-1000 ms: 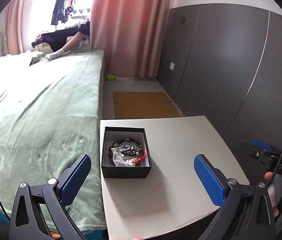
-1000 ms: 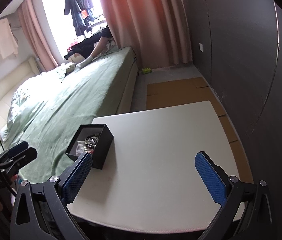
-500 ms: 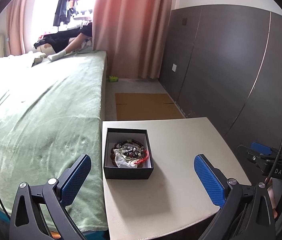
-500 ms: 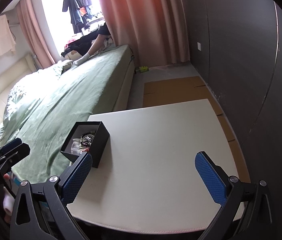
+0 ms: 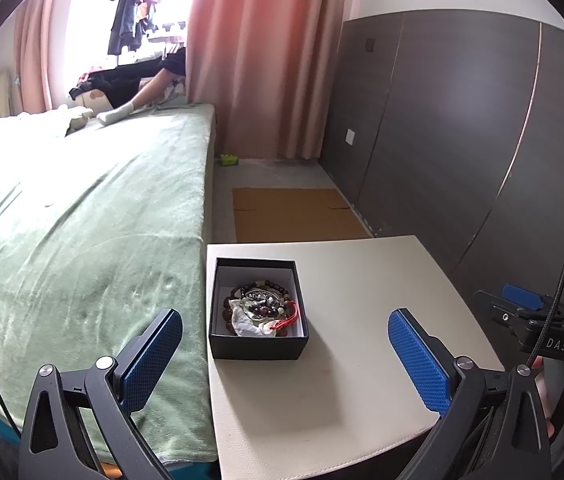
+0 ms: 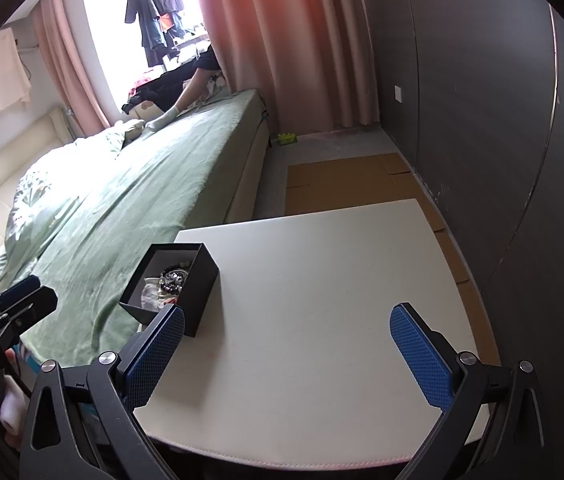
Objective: Organize jewelry
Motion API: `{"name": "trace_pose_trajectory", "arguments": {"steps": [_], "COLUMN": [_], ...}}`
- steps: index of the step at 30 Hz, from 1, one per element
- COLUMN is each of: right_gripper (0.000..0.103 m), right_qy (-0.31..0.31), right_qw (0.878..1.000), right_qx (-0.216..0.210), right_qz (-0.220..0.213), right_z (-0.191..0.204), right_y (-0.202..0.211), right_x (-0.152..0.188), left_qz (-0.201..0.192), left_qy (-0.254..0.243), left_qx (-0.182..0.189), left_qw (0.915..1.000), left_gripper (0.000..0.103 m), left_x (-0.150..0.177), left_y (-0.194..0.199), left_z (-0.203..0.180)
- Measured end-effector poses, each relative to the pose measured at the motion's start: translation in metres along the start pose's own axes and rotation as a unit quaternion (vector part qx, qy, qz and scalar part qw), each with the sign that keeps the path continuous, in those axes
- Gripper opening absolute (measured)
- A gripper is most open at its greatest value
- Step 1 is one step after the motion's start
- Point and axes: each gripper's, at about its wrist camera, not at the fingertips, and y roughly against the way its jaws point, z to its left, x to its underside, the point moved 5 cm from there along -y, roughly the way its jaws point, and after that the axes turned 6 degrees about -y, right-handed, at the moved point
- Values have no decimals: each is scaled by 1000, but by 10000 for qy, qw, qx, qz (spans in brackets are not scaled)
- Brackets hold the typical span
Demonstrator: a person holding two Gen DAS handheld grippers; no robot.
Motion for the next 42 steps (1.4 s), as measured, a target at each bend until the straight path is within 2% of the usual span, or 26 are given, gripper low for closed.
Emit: {"name": "trace_pose_trajectory", "arguments": {"steps": [18,42], "right_gripper": [103,103], "right_qy": [4,-25], "right_qw": [10000,10000], "right_qx": [2,5], "right_qz": [2,4], "right_z": [2,2], "right_y": [-1,-2], "right_x": [1,2], "left_qz": [-265,-232], "left_qy": [39,10], "left_qx": [-13,-159], "left_qw": [9996,9996], "left_gripper": [103,103], "left_x": [-4,-3], "left_y": [10,6], "left_z": [-1,-2]}}
